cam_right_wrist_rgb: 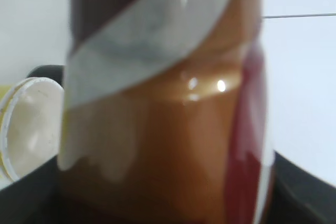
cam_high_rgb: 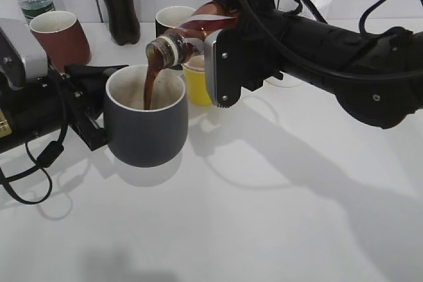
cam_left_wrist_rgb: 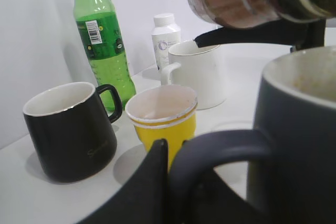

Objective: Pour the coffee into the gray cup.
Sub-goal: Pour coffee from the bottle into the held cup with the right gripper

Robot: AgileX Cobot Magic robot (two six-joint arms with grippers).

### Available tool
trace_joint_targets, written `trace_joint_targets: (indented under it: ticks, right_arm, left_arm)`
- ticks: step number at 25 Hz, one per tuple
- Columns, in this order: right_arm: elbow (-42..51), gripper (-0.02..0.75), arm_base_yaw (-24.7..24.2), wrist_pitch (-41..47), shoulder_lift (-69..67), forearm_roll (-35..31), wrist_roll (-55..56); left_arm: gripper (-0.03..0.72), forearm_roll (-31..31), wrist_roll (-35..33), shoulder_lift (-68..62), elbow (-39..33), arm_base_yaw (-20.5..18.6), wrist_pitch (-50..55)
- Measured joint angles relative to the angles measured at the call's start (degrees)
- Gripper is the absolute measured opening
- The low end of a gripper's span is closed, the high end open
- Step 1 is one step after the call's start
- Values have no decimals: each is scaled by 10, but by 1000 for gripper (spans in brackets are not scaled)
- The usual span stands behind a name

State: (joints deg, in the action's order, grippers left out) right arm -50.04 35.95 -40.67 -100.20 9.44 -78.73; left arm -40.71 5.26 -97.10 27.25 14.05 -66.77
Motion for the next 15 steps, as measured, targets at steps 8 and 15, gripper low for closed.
trace_joint_targets:
  ticks: [8,15]
  right_arm:
    - [0,528,0,0,0,0,-1]
    - [0,528,0,0,0,0,-2]
  left_arm:
    - [42,0,0,0,0,0,0]
    - [42,0,0,0,0,0,0]
